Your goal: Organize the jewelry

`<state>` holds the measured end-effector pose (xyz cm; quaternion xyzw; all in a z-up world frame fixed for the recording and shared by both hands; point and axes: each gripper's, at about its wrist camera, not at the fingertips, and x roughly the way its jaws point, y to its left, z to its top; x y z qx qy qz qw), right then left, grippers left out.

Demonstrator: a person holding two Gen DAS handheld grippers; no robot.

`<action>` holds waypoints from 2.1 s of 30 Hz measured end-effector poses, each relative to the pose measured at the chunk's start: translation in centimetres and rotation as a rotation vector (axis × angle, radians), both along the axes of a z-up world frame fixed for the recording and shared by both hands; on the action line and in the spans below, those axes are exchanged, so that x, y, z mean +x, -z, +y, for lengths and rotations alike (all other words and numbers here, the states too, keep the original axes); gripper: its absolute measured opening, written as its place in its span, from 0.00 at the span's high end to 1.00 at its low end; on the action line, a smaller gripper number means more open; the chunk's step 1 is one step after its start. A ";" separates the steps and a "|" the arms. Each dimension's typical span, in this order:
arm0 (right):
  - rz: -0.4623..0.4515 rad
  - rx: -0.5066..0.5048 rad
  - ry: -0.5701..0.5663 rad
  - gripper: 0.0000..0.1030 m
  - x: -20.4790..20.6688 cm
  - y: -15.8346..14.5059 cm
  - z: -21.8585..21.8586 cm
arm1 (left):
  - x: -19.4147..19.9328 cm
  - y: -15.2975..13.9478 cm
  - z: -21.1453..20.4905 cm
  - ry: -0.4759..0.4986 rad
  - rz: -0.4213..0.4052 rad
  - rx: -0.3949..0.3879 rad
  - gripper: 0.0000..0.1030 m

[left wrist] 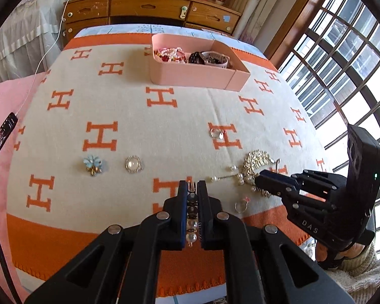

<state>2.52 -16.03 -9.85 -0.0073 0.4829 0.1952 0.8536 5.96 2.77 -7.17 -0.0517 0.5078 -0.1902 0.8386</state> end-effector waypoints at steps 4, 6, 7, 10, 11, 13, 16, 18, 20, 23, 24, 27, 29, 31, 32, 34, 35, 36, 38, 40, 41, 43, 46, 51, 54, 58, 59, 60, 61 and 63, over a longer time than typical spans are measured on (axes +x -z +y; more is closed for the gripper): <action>-0.054 0.056 0.040 0.94 1.1 -3.1 -0.9 | 2.4 -3.6 -0.1 0.005 -0.090 0.013 0.95; -0.096 0.093 0.065 0.97 2.3 -5.5 -1.6 | 4.0 -5.9 -0.4 0.008 -0.147 0.016 0.95; -0.118 0.116 0.073 1.00 3.0 -6.8 -2.0 | 4.8 -7.0 -0.6 0.008 -0.177 0.019 0.95; -0.188 0.172 0.100 1.00 5.4 -10.6 -2.8 | 8.0 -9.6 -1.5 -0.003 -0.241 0.030 0.95; -0.216 0.176 0.106 1.00 6.2 -11.7 -2.9 | 9.2 -10.2 -1.8 -0.008 -0.250 0.029 0.95; -0.252 0.170 0.108 1.00 7.7 -13.2 -2.8 | 11.6 -10.9 -2.5 -0.016 -0.264 0.027 0.95; -0.249 0.160 0.108 1.00 9.6 -13.6 -2.4 | 15.0 -10.7 -3.7 -0.023 -0.260 0.034 0.95; -0.232 0.145 0.099 1.00 10.5 -13.1 -2.0 | 17.0 -9.8 -4.6 -0.024 -0.239 0.041 0.95; -0.206 0.130 0.093 1.00 10.9 -12.1 -1.8 | 18.9 -8.4 -5.5 -0.019 -0.212 0.053 0.95; -0.156 0.130 0.107 1.00 11.4 -10.5 -2.3 | 21.3 -6.2 -6.6 -0.019 -0.179 0.071 0.95; -0.139 0.131 0.114 1.00 11.5 -10.0 -2.5 | 21.9 -5.4 -6.9 -0.015 -0.166 0.072 0.95; -0.080 0.138 0.144 1.00 11.8 -8.8 -3.5 | 23.1 -3.8 -7.2 -0.014 -0.137 0.070 0.82; -0.035 0.155 0.157 0.99 11.8 -8.0 -4.1 | 23.0 -3.2 -7.3 -0.013 -0.127 0.062 0.58; 0.002 0.158 0.161 0.99 11.6 -7.2 -4.5 | 22.5 -3.1 -7.0 -0.019 -0.146 0.057 0.34; 0.016 0.152 0.163 0.99 11.3 -6.8 -4.5 | 22.1 -3.3 -6.7 -0.022 -0.161 0.057 0.32; 0.041 0.138 0.158 0.98 10.8 -5.9 -4.6 | 21.4 -3.7 -6.3 -0.026 -0.186 0.069 0.27; 0.056 0.132 0.155 0.98 10.4 -5.4 -4.5 | 20.9 -3.9 -6.0 -0.027 -0.197 0.075 0.26; 0.072 0.126 0.153 0.98 10.1 -4.9 -4.4 | 20.5 -4.1 -5.8 -0.028 -0.209 0.079 0.26; 0.100 0.113 0.152 0.94 9.4 -3.8 -4.3 | 19.3 -4.3 -5.2 -0.022 -0.235 0.081 0.26; 0.119 0.099 0.157 0.84 8.6 -3.1 -4.1 | 18.1 -4.4 -4.5 -0.001 -0.248 0.067 0.24; 0.126 0.099 0.161 0.78 8.2 -2.7 -4.1 | 17.4 -4.4 -4.2 0.013 -0.242 0.052 0.24; 0.144 0.109 0.170 0.77 7.4 -2.1 -4.2 | 16.3 -4.1 -3.6 0.030 -0.206 0.054 0.24; 0.158 0.099 0.183 0.77 6.4 -1.4 -4.0 | 14.5 -3.3 -2.3 0.001 -0.139 0.079 0.24; 0.161 0.059 0.201 0.77 5.3 -0.4 -3.5 | 10.8 -2.4 0.1 -0.073 -0.138 0.115 0.24; 0.157 0.036 0.204 0.77 5.3 0.2 -3.0 | 8.7 -2.0 1.4 -0.086 -0.149 0.096 0.24; 0.122 -0.012 0.204 0.77 5.4 0.4 -1.9 | 6.6 -1.5 3.0 -0.117 -0.160 0.098 0.24; 0.112 -0.024 0.203 0.78 5.4 0.4 -1.6 | 6.3 -1.5 3.3 -0.128 -0.158 0.097 0.24; 0.100 -0.038 0.203 0.81 5.5 0.4 -1.4 | 6.0 -1.3 3.7 -0.142 -0.154 0.095 0.24; 0.090 -0.058 0.203 0.90 5.5 0.5 -1.2 | 5.7 -1.1 4.2 -0.149 -0.147 0.090 0.24; 0.078 -0.064 0.201 0.92 5.5 0.4 -1.1 | 5.3 -0.6 5.2 -0.162 -0.140 0.078 0.24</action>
